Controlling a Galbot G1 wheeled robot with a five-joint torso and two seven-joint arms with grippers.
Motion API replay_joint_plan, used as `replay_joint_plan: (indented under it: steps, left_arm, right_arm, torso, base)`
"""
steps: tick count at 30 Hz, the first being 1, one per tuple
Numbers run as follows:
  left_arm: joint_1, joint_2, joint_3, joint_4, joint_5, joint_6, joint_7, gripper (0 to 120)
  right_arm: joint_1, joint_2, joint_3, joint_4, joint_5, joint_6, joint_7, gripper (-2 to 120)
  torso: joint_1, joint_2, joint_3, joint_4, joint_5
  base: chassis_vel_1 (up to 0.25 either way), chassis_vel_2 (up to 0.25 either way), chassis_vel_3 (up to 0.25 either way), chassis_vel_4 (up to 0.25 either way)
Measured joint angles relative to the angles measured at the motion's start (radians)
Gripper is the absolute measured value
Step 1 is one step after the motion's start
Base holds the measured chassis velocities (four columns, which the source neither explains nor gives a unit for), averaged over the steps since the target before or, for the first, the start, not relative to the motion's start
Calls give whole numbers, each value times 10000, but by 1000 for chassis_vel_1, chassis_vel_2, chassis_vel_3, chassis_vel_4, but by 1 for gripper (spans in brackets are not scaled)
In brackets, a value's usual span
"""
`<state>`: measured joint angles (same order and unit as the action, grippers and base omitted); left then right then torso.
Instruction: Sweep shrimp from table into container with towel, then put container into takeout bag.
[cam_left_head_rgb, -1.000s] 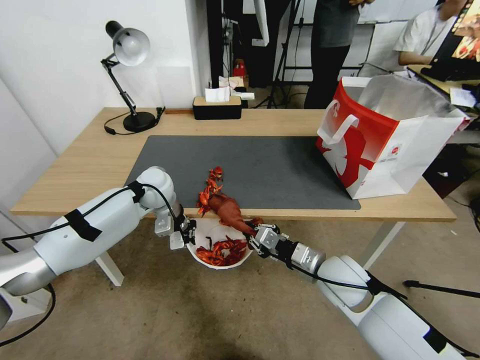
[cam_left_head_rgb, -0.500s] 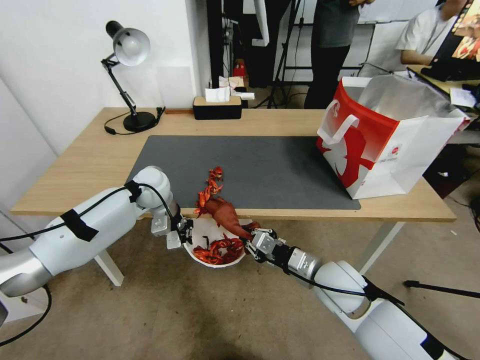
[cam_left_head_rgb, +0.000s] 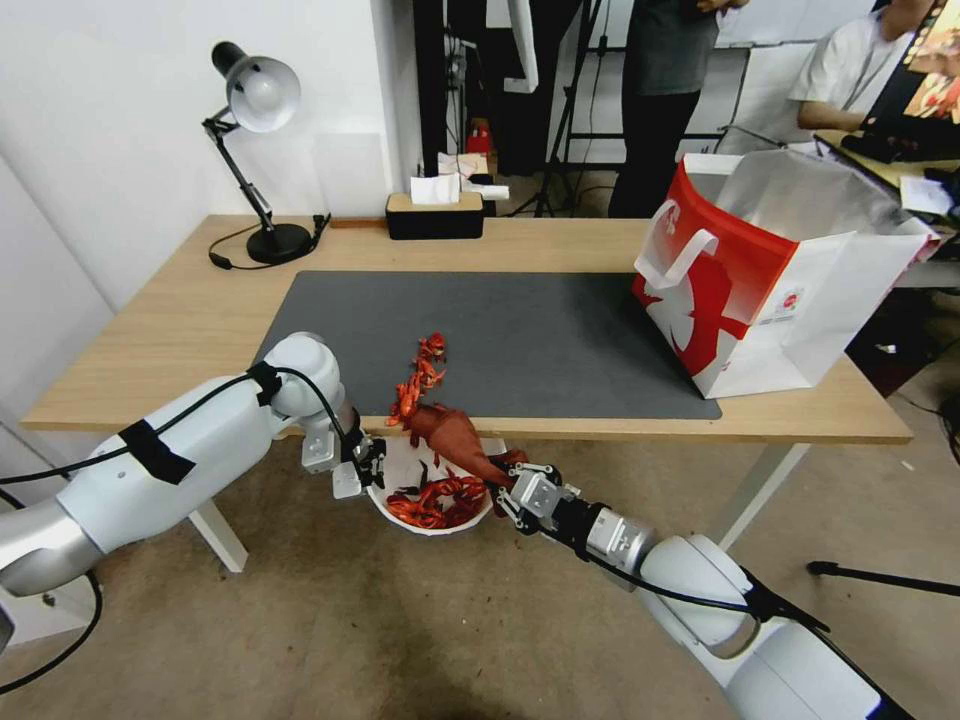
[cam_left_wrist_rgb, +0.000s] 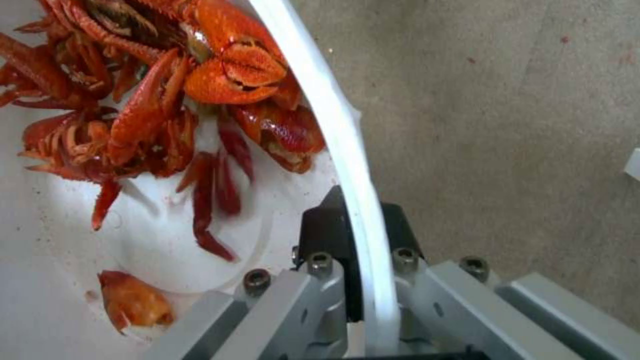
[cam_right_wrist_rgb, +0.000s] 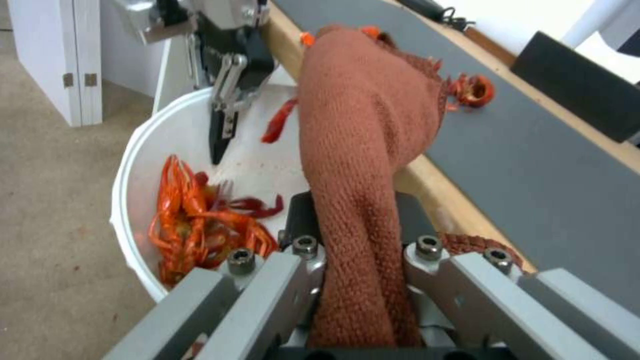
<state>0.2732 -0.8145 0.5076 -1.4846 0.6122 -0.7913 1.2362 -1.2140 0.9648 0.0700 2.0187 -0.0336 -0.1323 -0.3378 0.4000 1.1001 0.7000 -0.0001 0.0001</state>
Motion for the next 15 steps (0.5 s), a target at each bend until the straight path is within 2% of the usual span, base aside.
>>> replay_joint_plan:
  steps: [12, 15]
  left_arm:
    - [11, 1, 45, -35, 6, -5, 8, 0]
    - [10, -29, 88, -64, 13, -6, 19, 0]
  right_arm:
    - [-114, -430, 569, 636, 551, 138, -119, 7]
    - [-46, -423, 681, 662, 1267, 390, 118, 7]
  torso:
    - [0, 0, 0, 1, 0]
    - [0, 0, 0, 1, -1]
  base:
    - [0, 0, 0, 0]
    - [0, 0, 0, 0]
